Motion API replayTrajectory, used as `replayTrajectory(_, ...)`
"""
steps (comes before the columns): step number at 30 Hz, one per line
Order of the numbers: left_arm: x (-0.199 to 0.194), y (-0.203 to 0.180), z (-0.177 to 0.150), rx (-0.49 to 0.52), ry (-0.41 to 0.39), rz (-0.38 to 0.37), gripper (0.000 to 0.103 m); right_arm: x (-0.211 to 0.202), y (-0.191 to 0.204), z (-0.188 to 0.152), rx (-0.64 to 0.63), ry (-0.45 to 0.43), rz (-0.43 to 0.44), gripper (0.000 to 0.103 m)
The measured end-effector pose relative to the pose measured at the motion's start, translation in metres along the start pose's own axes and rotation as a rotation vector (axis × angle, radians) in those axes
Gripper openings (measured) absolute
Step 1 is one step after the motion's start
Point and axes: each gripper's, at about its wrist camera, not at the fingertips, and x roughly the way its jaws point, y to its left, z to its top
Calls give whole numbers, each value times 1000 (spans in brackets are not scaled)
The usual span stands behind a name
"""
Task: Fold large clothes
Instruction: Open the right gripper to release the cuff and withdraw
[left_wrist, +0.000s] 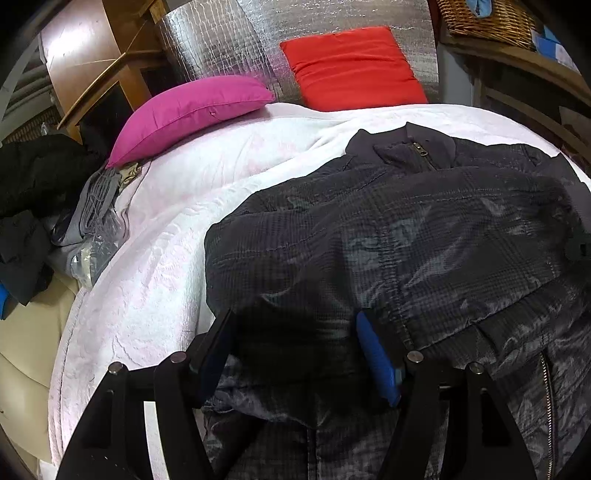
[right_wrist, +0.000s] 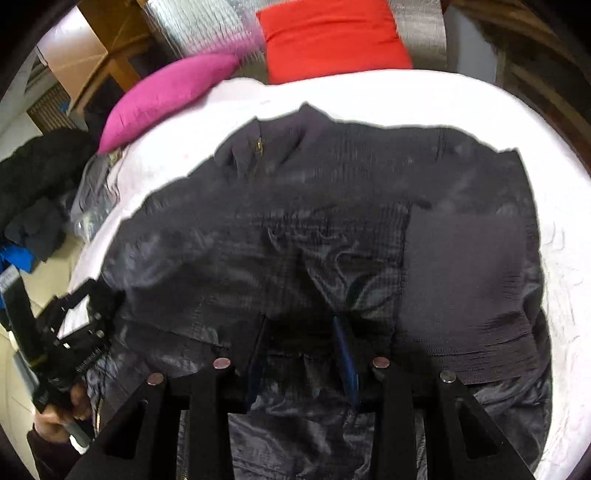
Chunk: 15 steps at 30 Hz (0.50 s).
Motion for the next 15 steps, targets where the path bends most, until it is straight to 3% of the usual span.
replayTrajectory(5,0,1,-1,5,-3,-3,68,-32,-10,17,50,-115,18,38)
replayTrajectory(7,0,1,-1,5,-4,-5,68,-34,-23,29,103,-161,-22,38)
replayTrajectory(12,0,1,-2,12,-6,-8,69,5,-51,43,177,-94,-62,39)
replayTrajectory(15,0,1,-2,15,-5,-7,69,14,-57,45,208,-95,-43,39)
